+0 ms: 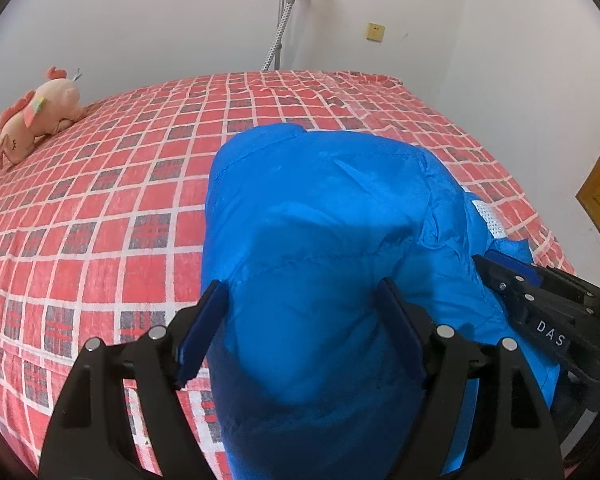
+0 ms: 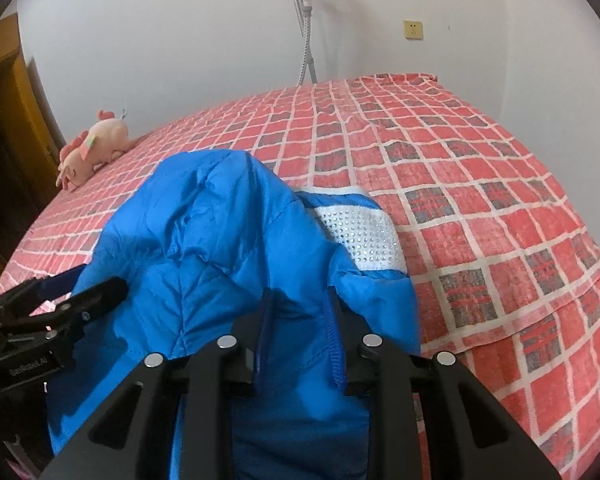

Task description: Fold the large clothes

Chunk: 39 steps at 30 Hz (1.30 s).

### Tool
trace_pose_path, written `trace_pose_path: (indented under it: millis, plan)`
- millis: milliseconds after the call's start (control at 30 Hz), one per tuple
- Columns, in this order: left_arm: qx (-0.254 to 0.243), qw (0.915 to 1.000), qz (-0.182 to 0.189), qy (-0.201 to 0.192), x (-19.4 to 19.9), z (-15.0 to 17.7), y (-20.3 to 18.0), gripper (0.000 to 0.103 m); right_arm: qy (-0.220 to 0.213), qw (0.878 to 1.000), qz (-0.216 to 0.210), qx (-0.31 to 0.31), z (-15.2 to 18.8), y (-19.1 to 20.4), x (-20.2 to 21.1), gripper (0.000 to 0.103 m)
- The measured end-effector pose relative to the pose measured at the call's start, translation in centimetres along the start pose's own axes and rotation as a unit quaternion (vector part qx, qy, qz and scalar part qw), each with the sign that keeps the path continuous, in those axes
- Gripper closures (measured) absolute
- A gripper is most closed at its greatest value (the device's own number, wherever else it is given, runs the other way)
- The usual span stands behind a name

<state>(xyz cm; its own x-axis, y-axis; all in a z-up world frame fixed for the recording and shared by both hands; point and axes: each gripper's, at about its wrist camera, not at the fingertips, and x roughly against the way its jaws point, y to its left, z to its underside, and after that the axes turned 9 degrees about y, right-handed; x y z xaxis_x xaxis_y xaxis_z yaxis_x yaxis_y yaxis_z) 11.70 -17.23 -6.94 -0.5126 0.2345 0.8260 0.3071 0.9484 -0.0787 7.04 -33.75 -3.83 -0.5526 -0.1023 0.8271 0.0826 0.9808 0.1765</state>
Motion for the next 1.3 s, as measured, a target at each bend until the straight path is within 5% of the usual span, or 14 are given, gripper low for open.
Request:
trace_pose_path:
  millis: [400, 900, 1000, 1067, 1133, 1300]
  plan:
    - [0.0, 0.9995, -0.018, -0.026, 4.0, 1.5, 0.4, 0.028, -0.026, 0.999, -0.019, 0.039, 1.8, 1.5, 6.0, 0.075]
    - [-0.002, 0.9999, -0.008, -0.01, 1.5, 2.8, 0.9, 0.026, -0.03, 0.999, -0.006, 0.033, 4.5, 1.1, 3.1, 0.077]
    - [-0.012, 0.9999, -0.008, -0.008, 2.6, 2.9, 1.0, 0.026, -0.025, 0.999, -0.018, 0.031, 4.1, 0.9, 4.6, 0.072]
    - [-0.015, 0.9996, -0.021, -0.015, 3.7, 3.0, 1.5, 0.026, -0.03, 0.999, -0.021, 0.028, 3.9, 0.6, 5.9, 0.053]
    - [-0.013, 0.9994, -0.028, -0.017, 4.5, 2.9, 2.5, 0.024, -0.026, 0.999, -0.023, 0.019, 3.6, 0.0, 7.0, 0.047]
    - [0.001, 0.9999, -0.014, 0.006, 4.7, 2.6, 4.6, 0.018, 0.035, 0.999, -0.041, 0.0, 2.9, -1.9, 6.9, 0.029]
